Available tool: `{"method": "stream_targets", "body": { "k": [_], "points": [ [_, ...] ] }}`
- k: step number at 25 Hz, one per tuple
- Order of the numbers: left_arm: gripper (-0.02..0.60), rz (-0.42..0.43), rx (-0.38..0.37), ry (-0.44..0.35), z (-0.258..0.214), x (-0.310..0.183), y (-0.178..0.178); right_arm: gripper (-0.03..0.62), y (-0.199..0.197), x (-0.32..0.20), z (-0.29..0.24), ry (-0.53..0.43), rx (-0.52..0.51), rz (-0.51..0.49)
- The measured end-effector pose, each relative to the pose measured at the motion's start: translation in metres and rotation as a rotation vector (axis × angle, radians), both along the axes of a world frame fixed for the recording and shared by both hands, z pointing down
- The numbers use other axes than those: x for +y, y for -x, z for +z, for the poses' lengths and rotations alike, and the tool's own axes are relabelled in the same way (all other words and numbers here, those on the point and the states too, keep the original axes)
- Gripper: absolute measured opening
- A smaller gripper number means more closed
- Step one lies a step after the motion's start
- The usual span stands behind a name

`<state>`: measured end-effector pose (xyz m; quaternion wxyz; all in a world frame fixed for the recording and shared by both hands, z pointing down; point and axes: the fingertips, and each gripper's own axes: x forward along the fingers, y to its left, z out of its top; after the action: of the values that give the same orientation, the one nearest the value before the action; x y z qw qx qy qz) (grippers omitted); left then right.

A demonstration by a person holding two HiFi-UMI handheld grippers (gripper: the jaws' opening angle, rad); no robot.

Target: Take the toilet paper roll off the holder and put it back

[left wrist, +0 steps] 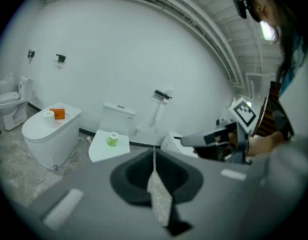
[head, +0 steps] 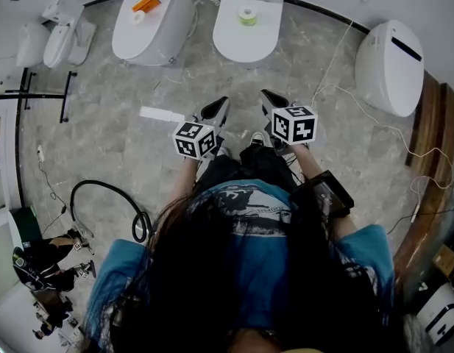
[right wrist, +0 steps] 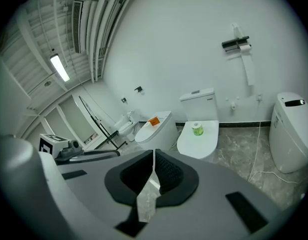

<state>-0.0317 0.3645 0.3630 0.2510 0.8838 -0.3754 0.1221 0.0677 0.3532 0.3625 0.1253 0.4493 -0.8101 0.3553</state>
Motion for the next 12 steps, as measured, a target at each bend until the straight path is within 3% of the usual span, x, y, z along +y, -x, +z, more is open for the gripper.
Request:
{"method": "stream_targets", "body": {
  "k": [12],
  "points": [
    [0.0, 0.066, 0.034, -0.064, -0.03, 0.013, 0.03, 0.023, 0.046, 0.024, -0.012, -0.004, 0.035, 0.034]
  ]
}}
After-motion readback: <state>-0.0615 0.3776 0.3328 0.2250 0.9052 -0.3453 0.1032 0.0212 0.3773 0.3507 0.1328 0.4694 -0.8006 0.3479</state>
